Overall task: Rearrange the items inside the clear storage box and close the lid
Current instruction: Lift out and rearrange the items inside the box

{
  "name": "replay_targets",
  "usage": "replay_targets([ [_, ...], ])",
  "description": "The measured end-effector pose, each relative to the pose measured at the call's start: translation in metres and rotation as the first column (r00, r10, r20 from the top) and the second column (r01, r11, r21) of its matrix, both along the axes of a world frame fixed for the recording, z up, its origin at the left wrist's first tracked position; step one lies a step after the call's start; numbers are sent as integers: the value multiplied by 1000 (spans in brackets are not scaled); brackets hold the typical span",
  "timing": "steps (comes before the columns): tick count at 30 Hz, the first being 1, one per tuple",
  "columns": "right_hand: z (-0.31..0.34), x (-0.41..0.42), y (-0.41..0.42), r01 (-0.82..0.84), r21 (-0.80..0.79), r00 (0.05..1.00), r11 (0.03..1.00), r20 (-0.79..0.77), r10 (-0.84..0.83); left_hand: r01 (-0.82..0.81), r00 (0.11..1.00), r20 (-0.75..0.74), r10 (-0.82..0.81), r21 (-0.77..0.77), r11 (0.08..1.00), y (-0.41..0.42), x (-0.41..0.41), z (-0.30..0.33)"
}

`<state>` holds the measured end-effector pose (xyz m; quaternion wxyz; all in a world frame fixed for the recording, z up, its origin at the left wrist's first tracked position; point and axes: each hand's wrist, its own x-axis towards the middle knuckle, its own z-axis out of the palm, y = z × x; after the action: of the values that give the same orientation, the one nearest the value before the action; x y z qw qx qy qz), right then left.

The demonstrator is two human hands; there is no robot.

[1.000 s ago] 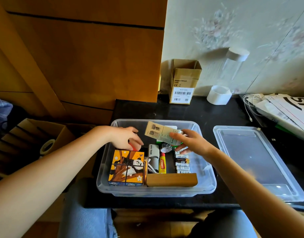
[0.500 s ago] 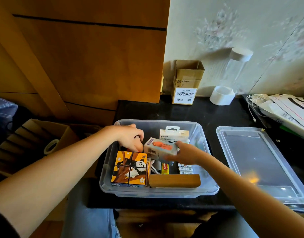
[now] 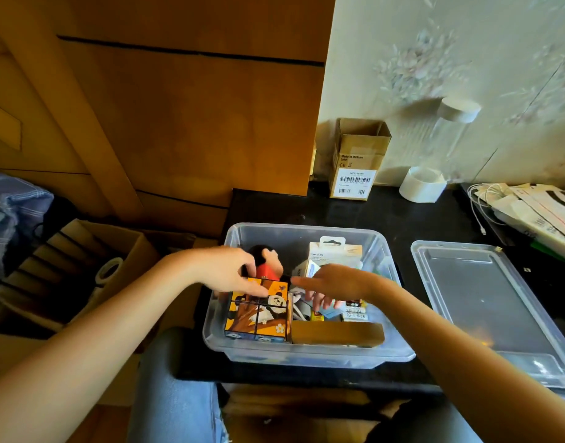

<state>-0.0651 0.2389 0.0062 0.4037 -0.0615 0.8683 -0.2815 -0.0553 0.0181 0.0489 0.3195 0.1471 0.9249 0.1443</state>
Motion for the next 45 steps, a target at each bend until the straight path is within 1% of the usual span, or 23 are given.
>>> replay_targets([
  [1,0,1,-4,-4,-9,994,1000,105,5,-1,995,101,0,9,1000,1,4,2],
  [2,-3,2,-7,0,-10,984,1000,178,2,20,988,153,-23,20,1000,2,6,3],
  [4,-10,4,-10,37,-34,964,999,266,-27,87,981,166,-96,60,994,6,10,0],
  [6,-14,6,-11,70,-93,944,993,328,-36,76,981,165,-98,133,988,8,11,-6],
  [10,-13,6,-10,73,-90,935,993,354,-37,-122,991,89,104,236,964,-1,10,-7],
  [13,-16,3,-4,186,-119,918,975,374,-130,-233,972,73,222,351,907,-8,8,-4],
  [15,-20,1,0,281,-132,896,951,390,-211,-350,929,73,362,486,800,-8,5,-4],
  [17,-23,0,2,314,-126,890,941,383,-246,-497,845,181,503,614,613,-1,0,-4],
  [18,-23,-1,2,300,-115,898,947,369,-239,-559,799,248,548,643,523,4,-3,-4],
  [19,-22,0,1,273,-100,910,957,351,-222,-601,766,300,569,651,465,9,-5,-5],
  [20,-19,1,-1,242,-89,922,966,331,-201,-624,749,336,571,647,438,15,-8,-8],
  [23,-10,5,-10,140,-65,964,988,235,-121,-648,718,313,621,626,434,30,-15,-17],
  [25,-5,8,-19,60,-17,988,998,144,-57,-643,696,253,672,635,428,33,-21,-21],
  [26,-2,10,-23,24,7,994,1000,105,-25,-629,700,210,682,633,451,33,-22,-21],
  [28,2,14,-32,-31,65,999,997,24,30,-576,739,70,670,581,575,27,-24,-22],
  [30,7,17,-44,-73,147,995,986,-50,81,-485,791,-129,598,463,742,15,-21,-21],
  [31,8,19,-52,-90,208,989,974,-96,112,-442,803,-218,555,407,799,9,-18,-20],
  [32,7,20,-60,-110,289,975,951,-154,159,-406,807,-281,519,373,834,4,-15,-20],
  [34,4,22,-74,-158,462,916,873,-261,304,-371,808,-333,486,353,859,-2,-8,-21],
  [36,-1,24,-84,-176,527,891,831,-273,362,-349,805,-355,476,366,863,-5,-2,-21],
  [39,-5,24,-87,-137,465,937,875,-225,266,-324,815,-349,463,390,862,-6,4,-22],
  [42,-2,20,-84,-119,391,967,913,-162,196,-336,804,-312,506,464,820,-9,5,-24],
  [45,6,19,-71,-57,174,997,983,-49,67,-365,757,-285,588,561,743,-11,5,-23],
])
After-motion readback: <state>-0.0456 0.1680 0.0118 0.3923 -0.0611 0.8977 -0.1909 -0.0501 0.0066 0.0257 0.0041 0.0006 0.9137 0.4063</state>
